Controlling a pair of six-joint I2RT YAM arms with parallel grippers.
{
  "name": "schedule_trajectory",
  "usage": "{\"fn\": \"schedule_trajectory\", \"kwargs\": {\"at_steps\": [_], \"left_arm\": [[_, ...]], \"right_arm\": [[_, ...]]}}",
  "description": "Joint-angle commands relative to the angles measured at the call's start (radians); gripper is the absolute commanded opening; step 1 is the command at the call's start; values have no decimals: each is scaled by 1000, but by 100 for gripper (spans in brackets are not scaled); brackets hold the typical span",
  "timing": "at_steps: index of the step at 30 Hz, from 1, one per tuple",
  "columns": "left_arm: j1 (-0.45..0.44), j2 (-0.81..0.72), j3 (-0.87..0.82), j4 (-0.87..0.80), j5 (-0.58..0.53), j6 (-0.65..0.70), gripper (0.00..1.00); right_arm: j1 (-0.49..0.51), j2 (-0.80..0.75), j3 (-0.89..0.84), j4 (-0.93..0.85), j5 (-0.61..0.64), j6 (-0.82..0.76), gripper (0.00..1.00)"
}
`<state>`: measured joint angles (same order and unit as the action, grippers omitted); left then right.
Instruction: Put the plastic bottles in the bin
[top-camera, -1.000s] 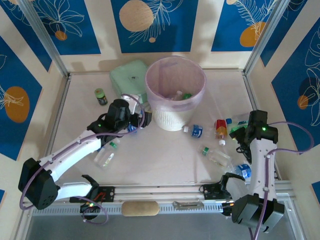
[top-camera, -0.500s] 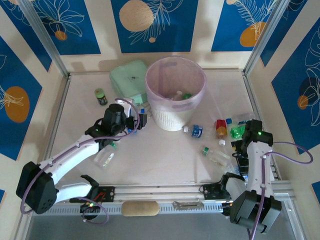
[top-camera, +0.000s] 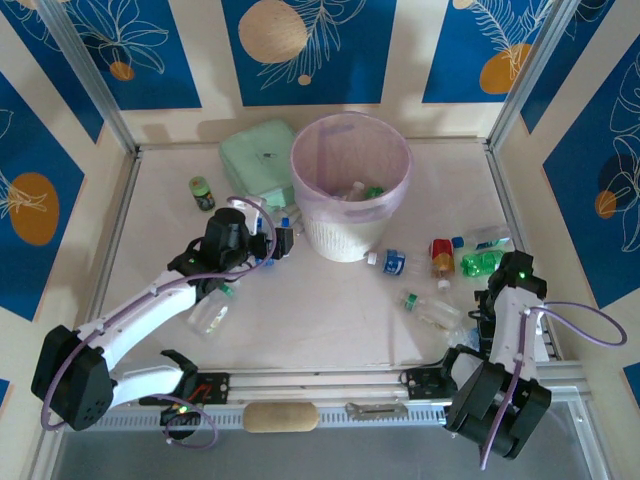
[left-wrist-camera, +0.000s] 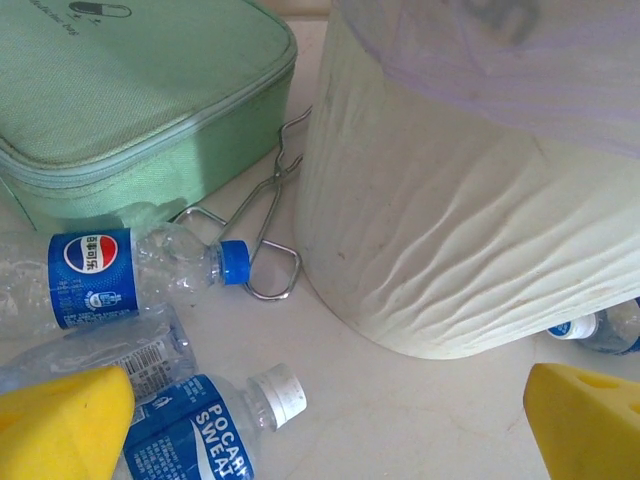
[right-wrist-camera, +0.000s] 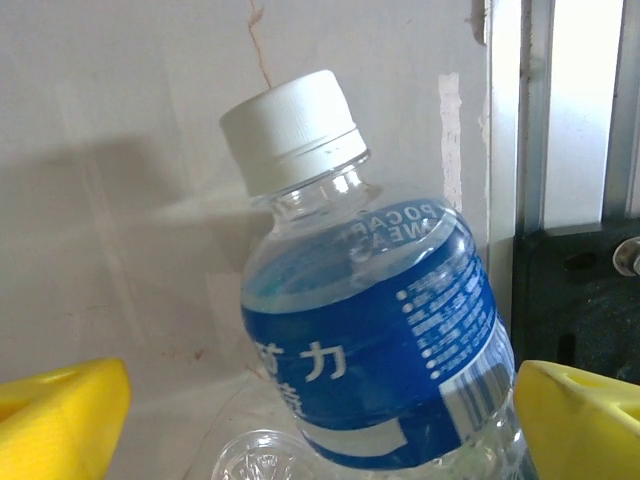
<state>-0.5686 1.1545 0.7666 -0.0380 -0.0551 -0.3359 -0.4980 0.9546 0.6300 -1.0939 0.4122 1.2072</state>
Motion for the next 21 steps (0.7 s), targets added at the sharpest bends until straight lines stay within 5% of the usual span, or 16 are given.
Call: {"fn": "schedule_trajectory", "kwargs": {"at_steps": [1,21], "left_arm": [[12,-20,-2,6,21,-17,100],[19,-26,5,-18,17,-17,100]], "right_arm": [[-5,32,-1,18,-5,-17,99],[33,210,-53,212,-41,-67,95]]}}
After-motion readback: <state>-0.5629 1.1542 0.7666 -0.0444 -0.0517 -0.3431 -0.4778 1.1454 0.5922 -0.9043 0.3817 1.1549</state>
